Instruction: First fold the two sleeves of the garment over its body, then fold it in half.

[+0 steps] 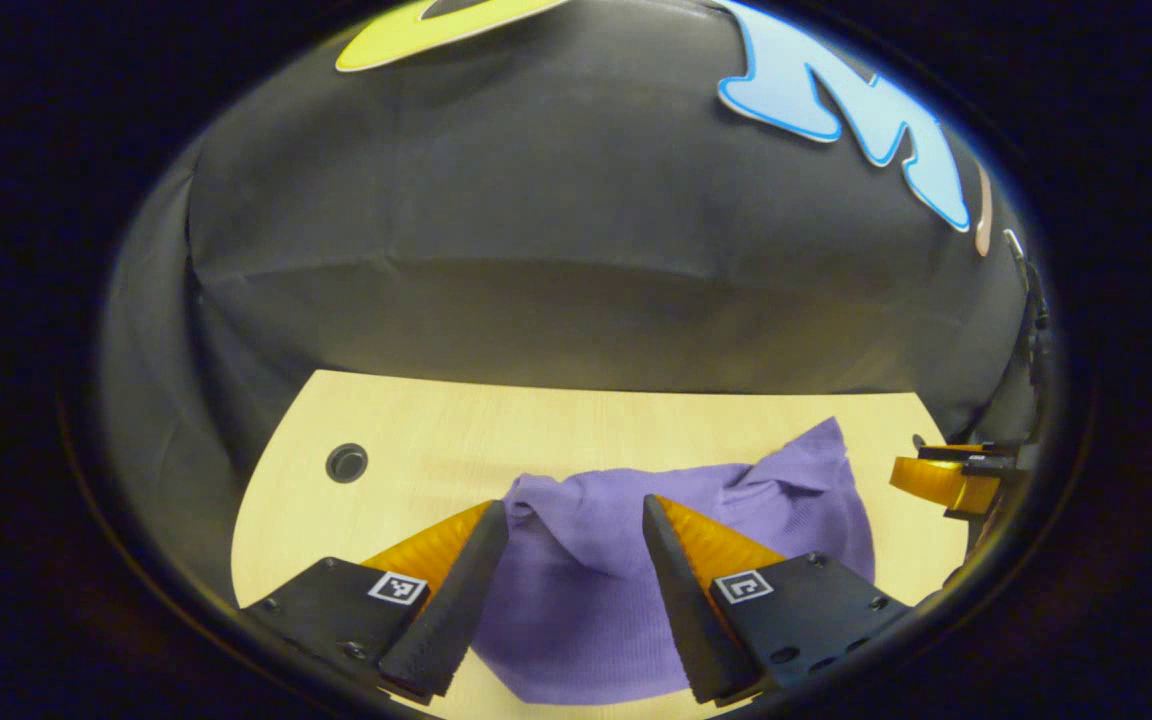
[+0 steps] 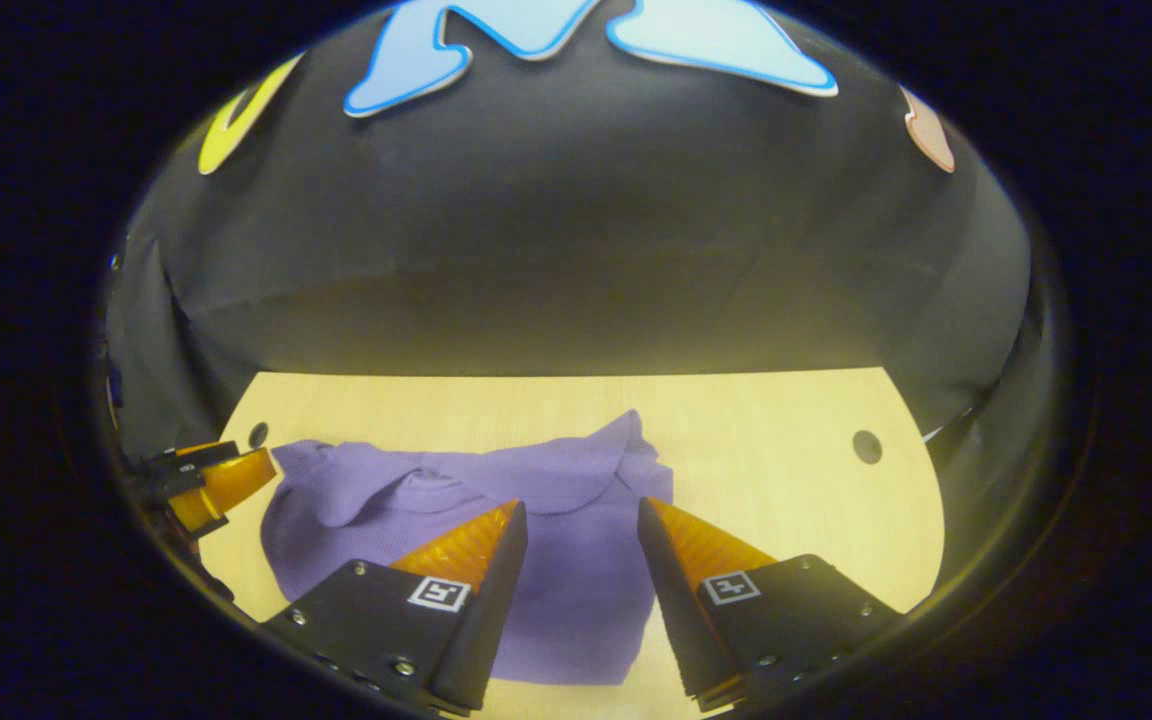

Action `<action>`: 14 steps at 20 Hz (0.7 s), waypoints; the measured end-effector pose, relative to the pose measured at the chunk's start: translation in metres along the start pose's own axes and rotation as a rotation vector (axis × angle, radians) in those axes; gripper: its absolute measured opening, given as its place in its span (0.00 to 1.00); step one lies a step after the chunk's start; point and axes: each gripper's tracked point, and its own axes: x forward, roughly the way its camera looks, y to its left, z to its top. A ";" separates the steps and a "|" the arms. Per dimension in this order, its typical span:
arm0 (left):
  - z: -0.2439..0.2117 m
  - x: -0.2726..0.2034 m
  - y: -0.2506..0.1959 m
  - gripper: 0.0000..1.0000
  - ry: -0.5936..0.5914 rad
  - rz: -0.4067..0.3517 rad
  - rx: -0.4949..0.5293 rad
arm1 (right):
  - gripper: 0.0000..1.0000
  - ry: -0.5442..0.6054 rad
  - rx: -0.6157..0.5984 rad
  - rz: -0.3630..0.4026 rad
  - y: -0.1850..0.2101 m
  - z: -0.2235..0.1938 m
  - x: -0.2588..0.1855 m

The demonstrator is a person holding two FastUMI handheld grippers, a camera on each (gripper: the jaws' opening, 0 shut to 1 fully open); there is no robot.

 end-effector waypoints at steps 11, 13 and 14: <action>-0.023 -0.112 -0.037 0.85 -0.035 -0.037 0.025 | 0.70 -0.113 0.008 0.042 0.005 -0.011 -0.105; -0.027 -0.137 -0.041 0.89 -0.066 -0.035 0.027 | 0.70 -0.136 0.027 0.049 0.004 -0.017 -0.124; -0.028 -0.152 -0.043 0.89 -0.091 -0.034 0.027 | 0.70 -0.160 0.037 0.051 0.003 -0.018 -0.137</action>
